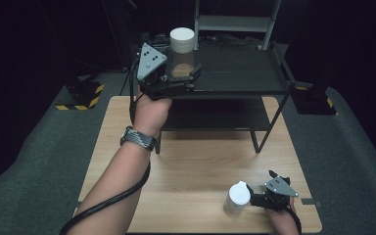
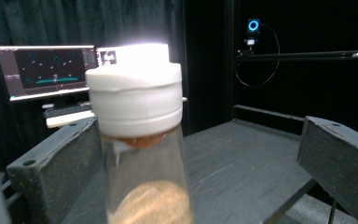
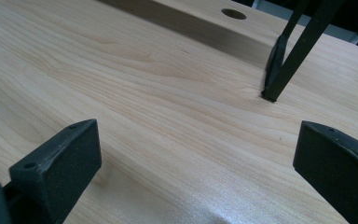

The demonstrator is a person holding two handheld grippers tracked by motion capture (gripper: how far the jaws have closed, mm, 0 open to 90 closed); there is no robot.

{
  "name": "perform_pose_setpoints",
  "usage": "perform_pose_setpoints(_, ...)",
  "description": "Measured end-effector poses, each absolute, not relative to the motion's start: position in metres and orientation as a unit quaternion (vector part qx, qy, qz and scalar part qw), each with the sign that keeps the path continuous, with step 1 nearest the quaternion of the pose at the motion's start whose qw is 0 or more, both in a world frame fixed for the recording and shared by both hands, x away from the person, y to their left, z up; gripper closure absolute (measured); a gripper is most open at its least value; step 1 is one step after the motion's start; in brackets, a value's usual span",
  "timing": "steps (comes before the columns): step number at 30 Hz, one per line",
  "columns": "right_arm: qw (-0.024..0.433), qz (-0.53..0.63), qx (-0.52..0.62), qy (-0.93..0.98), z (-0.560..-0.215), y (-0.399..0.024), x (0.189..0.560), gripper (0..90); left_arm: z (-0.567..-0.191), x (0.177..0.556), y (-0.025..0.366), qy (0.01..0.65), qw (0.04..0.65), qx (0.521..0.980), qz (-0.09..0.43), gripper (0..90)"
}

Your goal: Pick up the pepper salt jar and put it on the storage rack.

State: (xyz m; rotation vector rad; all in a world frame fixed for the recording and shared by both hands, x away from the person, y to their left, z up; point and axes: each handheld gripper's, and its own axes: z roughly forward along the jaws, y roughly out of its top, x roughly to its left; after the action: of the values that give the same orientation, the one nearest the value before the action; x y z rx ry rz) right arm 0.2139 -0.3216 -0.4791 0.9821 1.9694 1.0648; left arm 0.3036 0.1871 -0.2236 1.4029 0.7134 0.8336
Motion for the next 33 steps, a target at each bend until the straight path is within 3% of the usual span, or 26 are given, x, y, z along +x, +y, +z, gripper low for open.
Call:
perform_pose_setpoints(16,0.342,0.406,0.375,0.76,-0.479,-0.32,0.214,0.0,-0.237,0.262,0.205,0.305,0.61,0.614,0.397,0.5)
perform_pose_setpoints(33,0.342,0.404,0.375,0.761,-0.478,-0.32,0.214,0.0,-0.27,0.226,0.218,0.31,0.595,0.628,0.395,0.4)
